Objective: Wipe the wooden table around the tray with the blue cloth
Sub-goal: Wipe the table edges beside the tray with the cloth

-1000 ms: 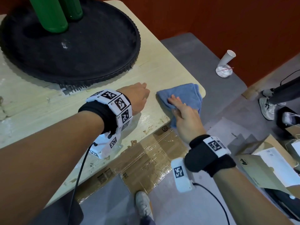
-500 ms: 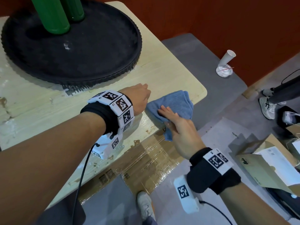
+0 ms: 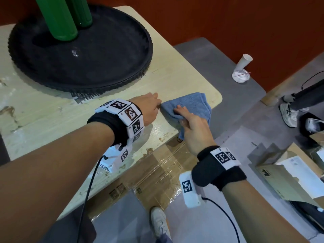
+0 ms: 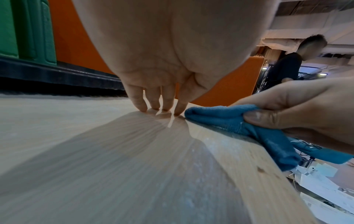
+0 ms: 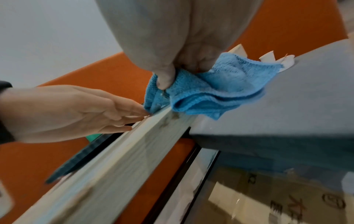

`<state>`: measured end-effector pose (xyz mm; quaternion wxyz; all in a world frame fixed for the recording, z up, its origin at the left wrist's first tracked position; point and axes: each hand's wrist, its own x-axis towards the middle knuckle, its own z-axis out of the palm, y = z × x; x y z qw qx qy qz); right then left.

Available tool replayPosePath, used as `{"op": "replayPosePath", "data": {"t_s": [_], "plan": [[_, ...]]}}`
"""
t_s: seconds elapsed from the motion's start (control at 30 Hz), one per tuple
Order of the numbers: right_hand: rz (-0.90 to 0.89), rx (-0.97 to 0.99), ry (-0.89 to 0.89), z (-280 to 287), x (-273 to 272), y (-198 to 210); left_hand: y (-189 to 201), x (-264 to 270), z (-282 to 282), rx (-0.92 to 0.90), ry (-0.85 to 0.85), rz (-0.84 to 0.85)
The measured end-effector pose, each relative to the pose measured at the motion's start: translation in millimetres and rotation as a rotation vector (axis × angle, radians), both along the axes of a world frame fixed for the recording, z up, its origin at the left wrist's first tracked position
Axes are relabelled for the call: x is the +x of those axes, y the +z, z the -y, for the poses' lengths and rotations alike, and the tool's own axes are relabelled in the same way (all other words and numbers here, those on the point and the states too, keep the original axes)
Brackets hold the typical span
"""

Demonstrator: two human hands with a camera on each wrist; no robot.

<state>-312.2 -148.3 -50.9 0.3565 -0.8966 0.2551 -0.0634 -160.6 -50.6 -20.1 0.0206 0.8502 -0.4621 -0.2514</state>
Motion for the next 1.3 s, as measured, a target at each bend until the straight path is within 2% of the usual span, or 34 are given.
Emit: {"op": "replayPosePath", "data": {"t_s": [0.1,0.2,0.3,0.37,0.47,0.53,0.67,0.77,0.83,0.93,1.0,1.07,1.17,1.3], "plan": [[-0.020,-0.020,0.020,-17,-3,-7,-1,0,-2,-0.002,0.001,0.002],[-0.029,-0.044,0.074,-6,-6,-4,-1,0,-1,0.000,-0.001,0.006],[-0.008,-0.032,-0.019,14,5,-3,-2,0,0,0.003,0.002,0.018],[-0.018,-0.025,-0.039,5,6,-6,-2,0,1,0.004,0.000,0.022],[-0.038,-0.038,0.041,-16,-8,-11,0,1,1,0.009,0.006,0.012],[-0.026,-0.015,0.074,-11,-10,-9,1,1,0,0.008,0.014,0.008],[-0.012,-0.033,-0.017,-6,0,-7,6,2,-5,-0.034,0.039,0.033],[-0.026,-0.067,0.026,-29,-5,-11,7,2,-13,-0.079,0.055,0.060],[-0.017,-0.058,0.065,-26,-8,-6,7,2,-17,-0.077,0.062,0.058],[-0.003,-0.063,0.007,-13,1,-4,9,0,-19,-0.064,0.059,0.055],[-0.021,-0.067,-0.023,-24,4,-6,10,-2,-21,-0.060,0.062,0.056],[-0.035,-0.073,0.016,-33,0,-9,9,-2,-24,-0.048,0.061,0.055],[-0.020,-0.054,0.049,-17,-4,0,8,-1,-29,-0.046,0.066,0.047],[0.011,-0.042,-0.037,-25,-4,-3,11,1,-35,-0.038,0.088,0.032]]}}
